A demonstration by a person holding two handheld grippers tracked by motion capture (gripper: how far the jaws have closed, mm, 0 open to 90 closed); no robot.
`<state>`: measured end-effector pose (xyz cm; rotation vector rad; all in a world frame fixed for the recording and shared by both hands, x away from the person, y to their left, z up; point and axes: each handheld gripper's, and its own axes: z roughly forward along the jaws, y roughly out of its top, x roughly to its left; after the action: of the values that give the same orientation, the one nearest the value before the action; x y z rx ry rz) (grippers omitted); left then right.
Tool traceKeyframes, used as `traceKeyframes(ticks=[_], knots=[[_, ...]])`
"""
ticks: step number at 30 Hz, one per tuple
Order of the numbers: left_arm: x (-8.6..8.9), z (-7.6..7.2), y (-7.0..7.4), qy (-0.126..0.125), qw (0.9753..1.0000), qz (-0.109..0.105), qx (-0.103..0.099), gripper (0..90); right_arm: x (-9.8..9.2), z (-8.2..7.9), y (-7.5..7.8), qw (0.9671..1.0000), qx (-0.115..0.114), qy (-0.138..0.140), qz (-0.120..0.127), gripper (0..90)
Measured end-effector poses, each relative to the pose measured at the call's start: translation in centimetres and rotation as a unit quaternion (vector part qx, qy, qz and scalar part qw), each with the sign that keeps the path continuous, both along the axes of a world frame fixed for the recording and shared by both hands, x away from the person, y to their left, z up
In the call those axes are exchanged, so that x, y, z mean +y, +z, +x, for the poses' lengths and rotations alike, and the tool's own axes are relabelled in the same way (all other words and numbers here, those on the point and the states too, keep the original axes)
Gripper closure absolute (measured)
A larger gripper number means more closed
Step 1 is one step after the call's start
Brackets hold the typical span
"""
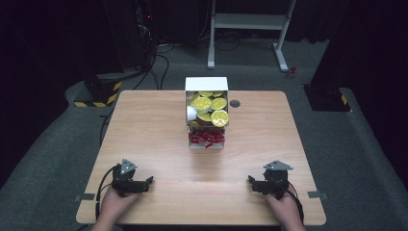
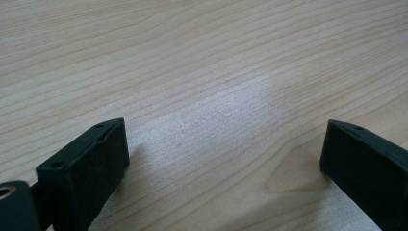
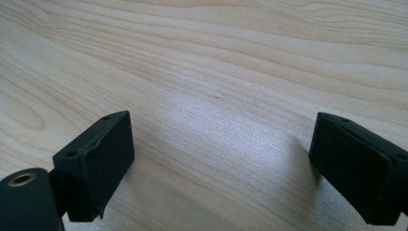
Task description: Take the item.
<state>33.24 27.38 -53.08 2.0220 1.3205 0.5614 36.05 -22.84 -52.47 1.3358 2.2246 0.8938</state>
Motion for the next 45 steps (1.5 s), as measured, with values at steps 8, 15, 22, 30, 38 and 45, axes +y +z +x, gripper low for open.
traceKeyframes(ticks=[8, 15, 22, 30, 38, 45], knots=[[0.0, 0.0, 0.0, 0.0, 1.0, -0.001, -0.001, 4.3, 0.0, -0.1, 0.0, 1.0, 0.001, 0.002, 0.0, 8.5], [0.1, -0.1, 0.1, -0.003, 1.0, 0.001, -0.006, 8.0, 0.0, -0.1, 0.0, 1.0, 0.001, 0.002, 0.0, 8.5], [0.1, -0.1, 0.4, 0.003, 1.0, -0.005, -0.003, 15.4, 0.0, -0.1, 0.0, 1.0, 0.001, 0.002, 0.0, 8.5], [-0.2, -0.3, 1.4, -0.003, 0.9994, -0.02, -0.028, 21.0, 0.0, -0.1, 0.0, 1.0, 0.001, 0.002, 0.0, 8.5], [-0.4, -0.7, 2.4, 0.007, 0.9991, -0.017, -0.037, 21.5, 0.0, -0.2, 0.0, 1.0, 0.001, 0.001, 0.0, 8.5], [-0.4, -0.5, 3.5, 0.008, 0.9982, -0.022, -0.055, 23.8, 0.0, -0.2, 0.0, 1.0, 0.002, 0.0, 0.0, 8.5]])
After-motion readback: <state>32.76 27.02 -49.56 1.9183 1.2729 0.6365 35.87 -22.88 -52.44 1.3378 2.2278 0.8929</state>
